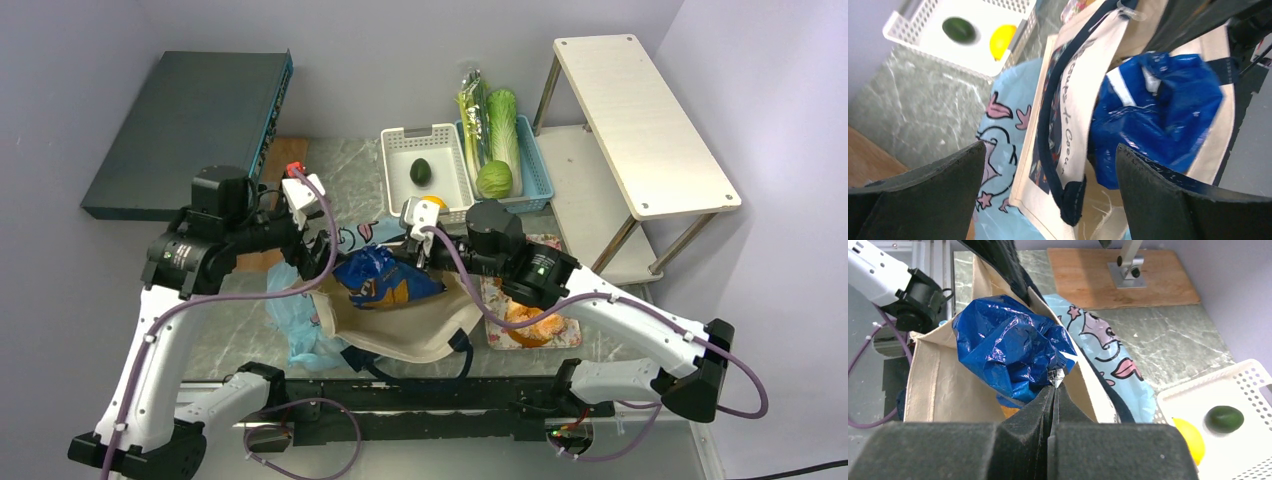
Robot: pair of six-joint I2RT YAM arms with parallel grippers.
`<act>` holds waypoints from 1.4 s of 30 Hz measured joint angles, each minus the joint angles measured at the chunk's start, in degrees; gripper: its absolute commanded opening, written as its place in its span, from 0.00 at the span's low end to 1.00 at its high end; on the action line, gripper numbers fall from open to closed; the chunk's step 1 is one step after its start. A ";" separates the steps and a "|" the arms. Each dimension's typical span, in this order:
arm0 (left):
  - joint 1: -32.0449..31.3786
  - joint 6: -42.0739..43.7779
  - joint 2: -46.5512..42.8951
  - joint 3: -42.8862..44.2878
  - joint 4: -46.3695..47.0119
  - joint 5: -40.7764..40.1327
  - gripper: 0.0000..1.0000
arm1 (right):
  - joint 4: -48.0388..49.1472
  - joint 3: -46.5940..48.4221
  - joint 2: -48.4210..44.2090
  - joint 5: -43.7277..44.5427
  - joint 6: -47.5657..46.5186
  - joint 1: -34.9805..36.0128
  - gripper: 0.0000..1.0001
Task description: Untie the knot of the grocery bags and take out the mixed food
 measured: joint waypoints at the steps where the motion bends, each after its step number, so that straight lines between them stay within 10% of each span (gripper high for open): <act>1: 0.00 0.04 0.13 1.27 -0.02 0.81 0.99 | 0.04 0.26 0.00 -0.02 -0.07 -0.26 0.00; 22: -11.37 6.03 6.56 9.09 -5.57 2.93 0.98 | -1.07 3.32 -0.50 -4.22 -5.29 -3.61 0.00; 25: -13.84 7.63 6.69 8.31 -4.87 2.19 0.75 | -1.55 3.32 -1.22 -5.09 -7.23 -2.75 0.00; 29: -16.63 10.03 6.05 8.24 -5.64 2.32 0.02 | -2.12 3.98 -1.51 -5.60 -7.93 -2.19 0.00; 34: -15.17 8.72 6.27 9.29 -6.25 2.67 0.00 | -4.50 6.36 -1.29 -4.74 -6.29 -2.27 0.83; 42: -7.17 0.94 6.40 9.29 -4.39 7.28 0.00 | -5.66 9.14 -2.51 -6.73 1.20 -2.67 1.00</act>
